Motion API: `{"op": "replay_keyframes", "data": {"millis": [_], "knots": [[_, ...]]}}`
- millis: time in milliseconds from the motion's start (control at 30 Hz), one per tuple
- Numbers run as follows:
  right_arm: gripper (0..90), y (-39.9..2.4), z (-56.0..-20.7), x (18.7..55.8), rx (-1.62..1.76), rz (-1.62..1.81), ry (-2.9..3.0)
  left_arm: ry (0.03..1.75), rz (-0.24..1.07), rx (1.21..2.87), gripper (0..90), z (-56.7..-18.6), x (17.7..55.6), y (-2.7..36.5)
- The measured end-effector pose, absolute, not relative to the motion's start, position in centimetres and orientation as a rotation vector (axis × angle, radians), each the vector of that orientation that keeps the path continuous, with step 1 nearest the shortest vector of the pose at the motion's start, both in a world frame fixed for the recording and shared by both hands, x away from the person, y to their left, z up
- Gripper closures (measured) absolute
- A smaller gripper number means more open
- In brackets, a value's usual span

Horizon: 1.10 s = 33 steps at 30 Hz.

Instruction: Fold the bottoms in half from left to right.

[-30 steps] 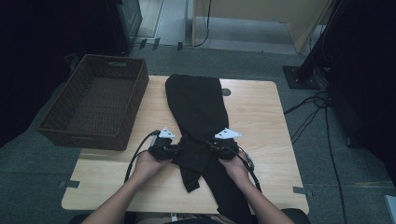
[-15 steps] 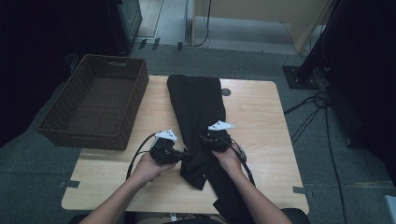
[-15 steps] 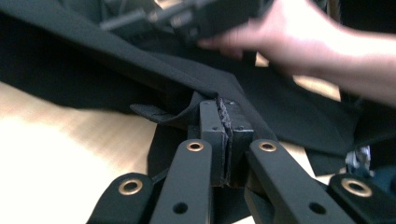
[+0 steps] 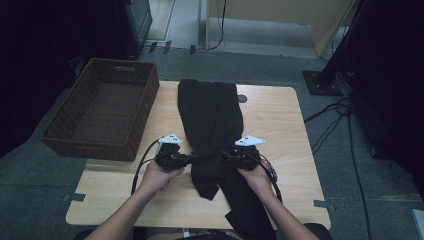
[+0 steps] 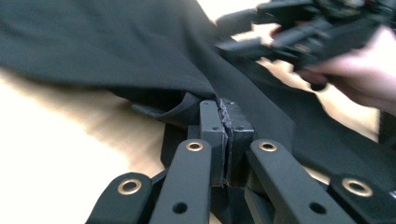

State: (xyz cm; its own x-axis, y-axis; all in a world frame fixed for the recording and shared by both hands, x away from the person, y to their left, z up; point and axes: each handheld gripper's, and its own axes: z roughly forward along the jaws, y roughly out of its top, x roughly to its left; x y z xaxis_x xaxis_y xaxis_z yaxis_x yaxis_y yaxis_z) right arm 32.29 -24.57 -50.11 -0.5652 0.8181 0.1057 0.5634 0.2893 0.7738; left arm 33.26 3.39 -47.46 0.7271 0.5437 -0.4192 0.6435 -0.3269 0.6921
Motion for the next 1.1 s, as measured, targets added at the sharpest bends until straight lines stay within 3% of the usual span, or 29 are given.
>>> {"op": "replay_keyframes", "data": {"millis": [267, 433, 567, 700, 800, 1100], "knots": [[41.8, -23.5, -51.6, 32.1, 1.216, 1.148, 2.391, 0.919, -0.115, 2.038, 89.6, -47.9, 34.1, 2.1], [46.5, -23.4, -51.9, 31.6, 1.164, 1.145, 2.351, 0.947, -0.084, 2.100, 84.7, -48.3, 34.0, 2.7], [53.5, -23.5, -52.1, 31.1, 1.151, 1.125, 2.318, 0.966, -0.059, 2.064, 61.2, -47.8, 33.5, 3.9], [71.0, -23.6, -52.1, 30.9, 1.163, 1.098, 2.280, 0.905, -0.063, 2.073, 46.3, -47.4, 32.7, 3.5], [88.6, -23.5, -52.1, 31.1, 1.190, 1.117, 2.280, 0.920, -0.049, 2.052, 44.4, -47.5, 33.0, 3.1], [90.0, -22.7, -51.7, 30.8, 1.196, 1.123, 2.350, 0.972, 0.040, 2.008, 47.7, -47.9, 38.9, 0.1]]}}
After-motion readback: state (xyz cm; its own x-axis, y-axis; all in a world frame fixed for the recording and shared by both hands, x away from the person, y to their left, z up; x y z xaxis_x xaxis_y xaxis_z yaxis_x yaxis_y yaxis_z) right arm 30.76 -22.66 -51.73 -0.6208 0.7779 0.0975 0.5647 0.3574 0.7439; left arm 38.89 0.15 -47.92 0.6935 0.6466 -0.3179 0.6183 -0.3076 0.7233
